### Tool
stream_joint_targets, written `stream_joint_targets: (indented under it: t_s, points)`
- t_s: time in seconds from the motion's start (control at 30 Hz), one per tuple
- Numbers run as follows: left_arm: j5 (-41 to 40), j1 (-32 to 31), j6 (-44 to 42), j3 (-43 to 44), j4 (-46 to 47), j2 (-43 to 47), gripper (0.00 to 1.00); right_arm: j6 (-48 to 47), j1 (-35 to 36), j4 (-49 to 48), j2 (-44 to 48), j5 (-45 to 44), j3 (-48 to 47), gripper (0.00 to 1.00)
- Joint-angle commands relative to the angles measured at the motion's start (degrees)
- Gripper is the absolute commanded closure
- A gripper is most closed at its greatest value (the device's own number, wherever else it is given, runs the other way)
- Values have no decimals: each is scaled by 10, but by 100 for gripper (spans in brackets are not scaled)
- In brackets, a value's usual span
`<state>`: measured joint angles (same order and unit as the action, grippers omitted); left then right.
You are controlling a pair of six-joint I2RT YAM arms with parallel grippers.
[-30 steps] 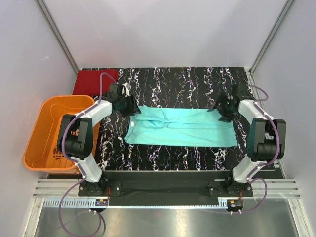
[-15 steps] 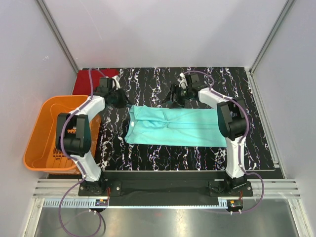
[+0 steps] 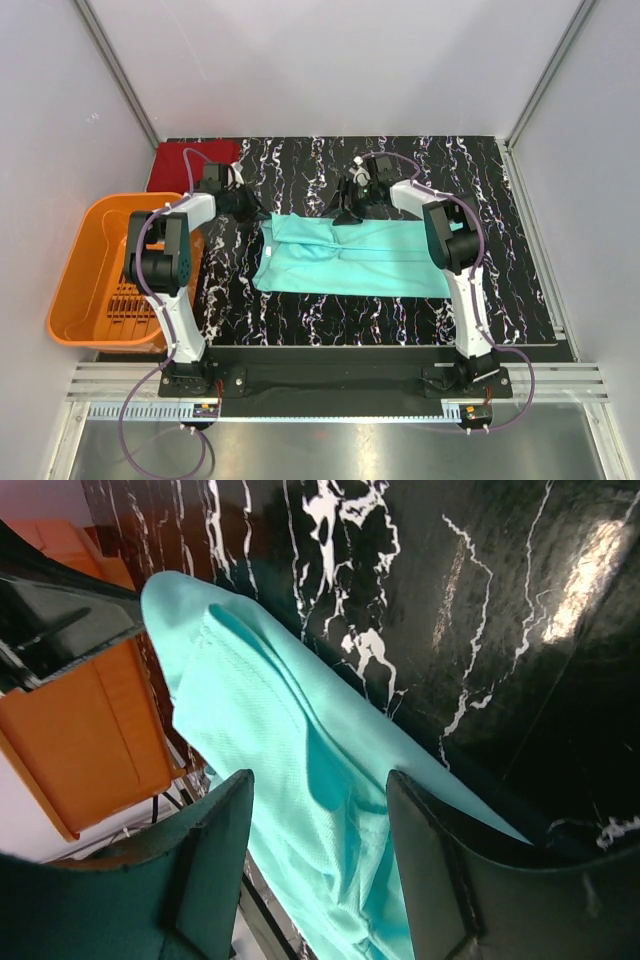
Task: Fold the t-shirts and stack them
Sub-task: Fold the tshirt
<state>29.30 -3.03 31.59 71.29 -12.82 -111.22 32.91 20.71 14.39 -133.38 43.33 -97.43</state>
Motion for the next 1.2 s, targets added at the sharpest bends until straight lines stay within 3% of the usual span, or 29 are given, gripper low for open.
stream_joint_targets:
  t_s: [0.0, 0.4, 0.67, 0.8, 1.0, 1.17]
  points:
    - [22, 1, 11, 28, 31, -19, 89, -6, 13, -6, -19, 31, -34, 37]
    - [5, 0, 18, 9, 34, -24, 89, 44, 28, -57, -38, 119, -47, 38]
    - [-11, 0, 22, -1, 18, -7, 89, 66, 29, -54, -33, 168, -44, 44]
    - [-114, 0, 29, -3, -54, 49, 87, 33, 32, -3, -17, 116, -40, 43]
    - [-97, -11, 6, -28, -51, 132, 76, -52, 35, 82, -22, 37, -58, 38]
    - [-62, -15, 2, -59, -34, 158, 76, -50, 42, 74, -21, 41, -57, 42]
